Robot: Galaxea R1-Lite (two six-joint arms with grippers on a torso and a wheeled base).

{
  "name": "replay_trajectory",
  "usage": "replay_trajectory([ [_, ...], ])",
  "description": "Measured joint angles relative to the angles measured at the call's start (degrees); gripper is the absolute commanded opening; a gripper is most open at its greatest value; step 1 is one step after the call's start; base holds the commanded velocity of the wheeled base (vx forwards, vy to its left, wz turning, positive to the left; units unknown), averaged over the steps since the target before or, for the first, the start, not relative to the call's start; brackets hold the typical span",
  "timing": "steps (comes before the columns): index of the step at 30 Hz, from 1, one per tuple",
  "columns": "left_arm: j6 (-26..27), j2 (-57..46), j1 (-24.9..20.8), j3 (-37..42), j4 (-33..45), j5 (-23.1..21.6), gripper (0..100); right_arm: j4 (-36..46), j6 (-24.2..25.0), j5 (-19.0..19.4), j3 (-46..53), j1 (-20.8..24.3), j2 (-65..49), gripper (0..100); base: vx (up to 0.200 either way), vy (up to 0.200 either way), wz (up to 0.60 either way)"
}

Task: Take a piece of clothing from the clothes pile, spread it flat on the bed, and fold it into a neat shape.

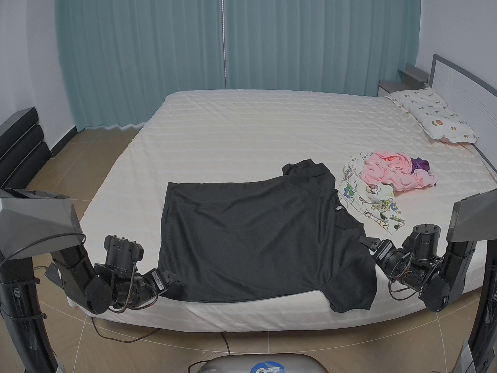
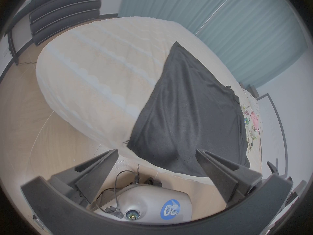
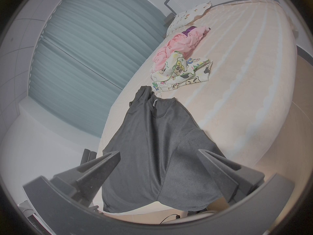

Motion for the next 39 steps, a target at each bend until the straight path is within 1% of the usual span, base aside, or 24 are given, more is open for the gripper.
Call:
replay_trajectory([
  [6,-0.16,2.72,-1.28,0.35,-1.05,2.47,100,-2.26,0.12,0.29,0.24,-0.3,0.72,100,0.0,0.0,0.0],
  [14,-0.05,5.64,-1.9,-0.15,-5.91,3.46,100,-2.55,0.15,0.9,-0.04,-0.61,1.77,100,0.0,0.0,0.0],
  [15,-0.05,6.03,-1.96,-0.41,-6.03,3.79,0,-2.55,0.15,0.99,-0.06,-0.61,1.85,100,0.0,0.0,0.0],
  [19,-0.13,7.44,-2.21,-1.94,-6.39,6.42,0,-2.63,0.15,1.12,-0.12,-0.88,2.1,100,0.0,0.0,0.0],
  [24,-0.63,8.35,-2.51,-2.12,-6.6,6.86,0,-2.57,0.0,1.12,0.02,-1.77,2.27,100,0.0,0.0,0.0],
  [29,-5.01,8.09,-2.55,-0.59,-6.68,7.05,0,-1.65,-0.29,1.26,-0.41,-2.29,2.49,100,0.0,0.0,0.0],
  [32,-6.73,6.52,-2.18,0.66,-6.68,6.91,0,-0.66,-0.77,1.26,-0.96,-2.38,2.84,100,0.0,0.0,0.0],
  [34,-7.52,5.28,-1.83,1.38,-6.68,6.74,0,0.22,-1.48,1.28,-1.24,-2.45,3.06,100,0.0,0.0,0.0],
  [39,-8.48,2.56,-1.28,2.73,-6.66,6.5,0,1.56,-6.42,1.52,-1.83,-3.21,3.78,100,0.0,0.0,0.0],
])
